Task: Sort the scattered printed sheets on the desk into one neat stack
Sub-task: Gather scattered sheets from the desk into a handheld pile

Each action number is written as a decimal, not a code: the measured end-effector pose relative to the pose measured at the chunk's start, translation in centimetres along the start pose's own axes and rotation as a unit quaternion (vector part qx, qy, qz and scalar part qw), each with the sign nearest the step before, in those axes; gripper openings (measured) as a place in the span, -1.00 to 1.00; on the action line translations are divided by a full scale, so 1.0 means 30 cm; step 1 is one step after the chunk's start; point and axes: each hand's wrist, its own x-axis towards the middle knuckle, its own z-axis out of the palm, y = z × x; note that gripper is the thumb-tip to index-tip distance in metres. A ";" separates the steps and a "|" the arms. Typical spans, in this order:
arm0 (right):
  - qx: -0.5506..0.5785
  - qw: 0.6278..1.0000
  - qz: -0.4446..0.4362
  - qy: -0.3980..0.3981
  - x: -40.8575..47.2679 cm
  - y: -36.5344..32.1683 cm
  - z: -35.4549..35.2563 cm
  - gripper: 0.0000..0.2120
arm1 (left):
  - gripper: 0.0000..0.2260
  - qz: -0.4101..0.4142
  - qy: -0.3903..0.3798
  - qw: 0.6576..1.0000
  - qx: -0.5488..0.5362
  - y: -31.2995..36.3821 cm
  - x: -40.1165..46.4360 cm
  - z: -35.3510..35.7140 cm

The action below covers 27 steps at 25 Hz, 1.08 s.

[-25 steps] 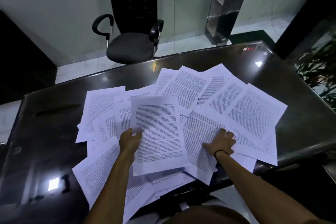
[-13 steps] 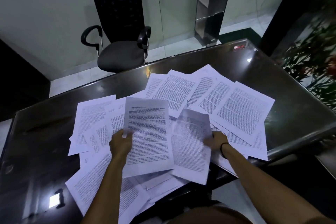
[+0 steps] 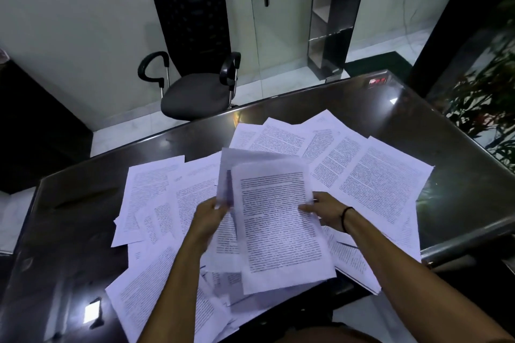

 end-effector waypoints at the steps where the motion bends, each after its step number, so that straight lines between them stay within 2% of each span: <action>1: 0.006 1.000 -0.007 -0.003 0.024 -0.015 0.034 -0.81 | -0.85 -0.014 -0.004 1.000 -0.014 -0.005 -0.005 0.020; 3: 0.000 1.000 -0.015 0.002 0.076 -0.035 0.090 -0.85 | -0.82 -0.049 0.020 0.996 -0.078 -0.017 -0.003 0.049; 6: -0.014 1.000 -0.008 0.007 0.153 -0.054 0.153 -0.55 | -0.67 -0.089 0.054 0.970 -0.219 -0.058 0.042 0.059; 8: -0.013 1.000 -0.005 0.002 0.229 -0.056 0.176 -0.51 | -0.69 -0.049 0.070 0.986 -0.145 -0.081 0.075 0.056; 10: -0.015 1.000 0.000 0.018 0.297 -0.075 0.196 -0.63 | -0.75 -0.043 0.123 0.988 -0.087 -0.087 0.105 0.052; 11: -0.035 0.997 -0.007 0.072 0.332 -0.100 0.194 -0.69 | -0.75 -0.053 0.154 0.982 -0.093 -0.085 0.128 0.045; 12: -0.069 0.984 -0.011 0.162 0.358 -0.116 0.190 -0.65 | -0.75 -0.070 0.175 0.977 -0.101 -0.088 0.140 0.034; 13: -0.103 0.964 -0.004 0.245 0.376 -0.129 0.185 -0.55 | -0.74 -0.084 0.190 0.973 -0.104 -0.093 0.151 0.019; 15: -0.135 0.937 0.009 0.323 0.431 -0.172 0.175 -0.33 | -0.73 -0.104 0.212 0.968 -0.084 -0.094 0.199 -0.017; 18: -0.187 0.928 0.046 0.319 0.518 -0.219 0.156 -0.09 | -0.76 -0.102 0.225 0.966 -0.071 -0.098 0.256 -0.064; 20: -0.220 0.930 0.094 0.278 0.569 -0.235 0.147 0.05 | -0.72 -0.098 0.221 0.967 -0.081 -0.097 0.276 -0.079; 22: -0.229 0.926 0.115 0.277 0.598 -0.242 0.143 0.16 | -0.69 -0.103 0.217 0.966 -0.100 -0.103 0.284 -0.084; 27: -0.210 0.932 0.129 0.266 0.604 -0.245 0.132 0.10 | -0.68 -0.105 0.226 0.962 -0.114 -0.124 0.266 -0.084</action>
